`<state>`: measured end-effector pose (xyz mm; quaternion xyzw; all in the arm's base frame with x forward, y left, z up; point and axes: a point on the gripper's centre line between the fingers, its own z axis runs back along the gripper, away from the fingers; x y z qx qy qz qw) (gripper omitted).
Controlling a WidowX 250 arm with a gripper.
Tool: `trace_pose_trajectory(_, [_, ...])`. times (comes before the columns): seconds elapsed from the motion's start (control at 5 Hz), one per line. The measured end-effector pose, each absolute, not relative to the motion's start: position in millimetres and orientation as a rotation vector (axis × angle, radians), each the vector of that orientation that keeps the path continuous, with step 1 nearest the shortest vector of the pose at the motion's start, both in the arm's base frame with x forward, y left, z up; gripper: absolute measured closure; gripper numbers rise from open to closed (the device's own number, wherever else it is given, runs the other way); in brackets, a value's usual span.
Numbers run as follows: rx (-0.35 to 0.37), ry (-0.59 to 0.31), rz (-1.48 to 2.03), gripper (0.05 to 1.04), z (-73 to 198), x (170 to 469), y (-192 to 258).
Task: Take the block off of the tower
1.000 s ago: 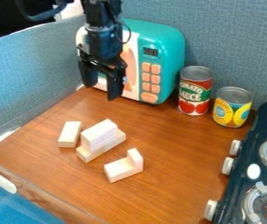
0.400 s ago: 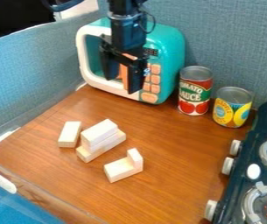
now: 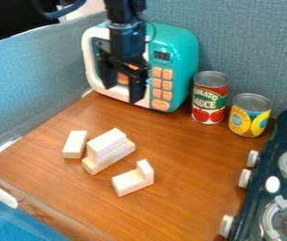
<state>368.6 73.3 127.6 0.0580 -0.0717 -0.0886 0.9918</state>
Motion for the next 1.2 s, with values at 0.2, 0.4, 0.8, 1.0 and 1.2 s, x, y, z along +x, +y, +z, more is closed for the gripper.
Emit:
trace_pose_trajectory(0.2, [0.115, -0.132, -0.18, 0.083, 110.0, 360.6, 79.6])
trace_pose_trajectory(0.4, [0.078, -0.137, -0.168, 0.083, 95.4, 353.7, 84.2])
trace_pose_trajectory(0.8, [0.049, -0.105, -0.2, 0.083, 71.6, 350.5, 85.7])
trace_pose_trajectory(1.0, [0.061, -0.094, -0.203, 0.083, 69.6, 349.9, 89.0])
trace_pose_trajectory(1.2, [0.08, -0.07, -0.207, 0.083, 62.1, 351.0, 86.9])
